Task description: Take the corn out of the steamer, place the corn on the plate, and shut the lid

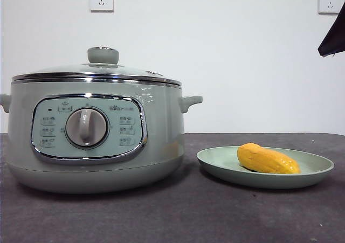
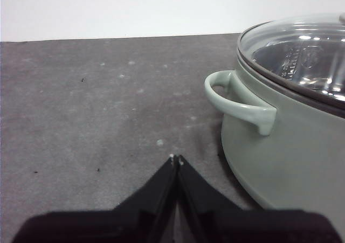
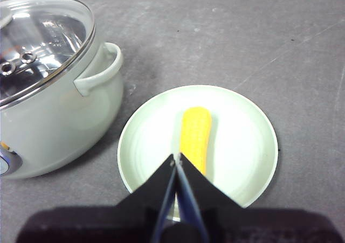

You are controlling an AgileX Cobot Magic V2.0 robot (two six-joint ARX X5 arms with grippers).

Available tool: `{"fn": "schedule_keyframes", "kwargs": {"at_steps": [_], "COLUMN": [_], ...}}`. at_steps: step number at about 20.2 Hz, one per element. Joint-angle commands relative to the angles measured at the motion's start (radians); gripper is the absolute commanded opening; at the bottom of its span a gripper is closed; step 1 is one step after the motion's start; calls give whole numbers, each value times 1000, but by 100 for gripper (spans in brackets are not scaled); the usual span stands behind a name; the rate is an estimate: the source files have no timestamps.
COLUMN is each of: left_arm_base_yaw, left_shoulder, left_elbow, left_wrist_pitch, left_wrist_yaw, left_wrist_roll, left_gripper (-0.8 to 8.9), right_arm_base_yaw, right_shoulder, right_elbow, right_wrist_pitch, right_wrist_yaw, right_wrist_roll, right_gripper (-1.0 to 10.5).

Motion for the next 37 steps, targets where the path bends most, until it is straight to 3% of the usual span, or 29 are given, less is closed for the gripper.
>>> {"fn": "schedule_keyframes", "kwargs": {"at_steps": [1, 19, 22, 24, 27, 29, 32, 37], "left_arm_base_yaw": [4, 5, 5, 5, 5, 5, 5, 5], "left_shoulder": [-14, -13, -13, -13, -13, -13, -13, -13], "left_elbow": [-25, -30, -30, -30, -30, -30, -30, -30], "left_wrist_pitch": [10, 3, 3, 3, 3, 3, 3, 3], "left_wrist_yaw": [0, 0, 0, 0, 0, -2, -1, -1], "left_wrist_roll": [-12, -19, -19, -19, -19, -19, -19, -19], "left_gripper": [-3, -3, -3, -3, -3, -3, -3, -3], "right_arm_base_yaw": [1, 1, 0, -14, -110, -217, -357, -428], "right_shoulder": [-2, -2, -13, -67, -162, -245, -385, -490], "right_elbow": [-5, -5, -5, -5, -39, -98, -224, -361], "right_wrist_pitch": [3, 3, -1, -38, -31, 41, 195, 261], "right_wrist_yaw": [3, 3, 35, 57, 43, -37, -140, -183], "right_wrist_roll": [9, 9, -13, -89, -192, -226, -232, -231], "right_gripper": [2, 2, 1, 1, 1, 1, 1, 1]}}
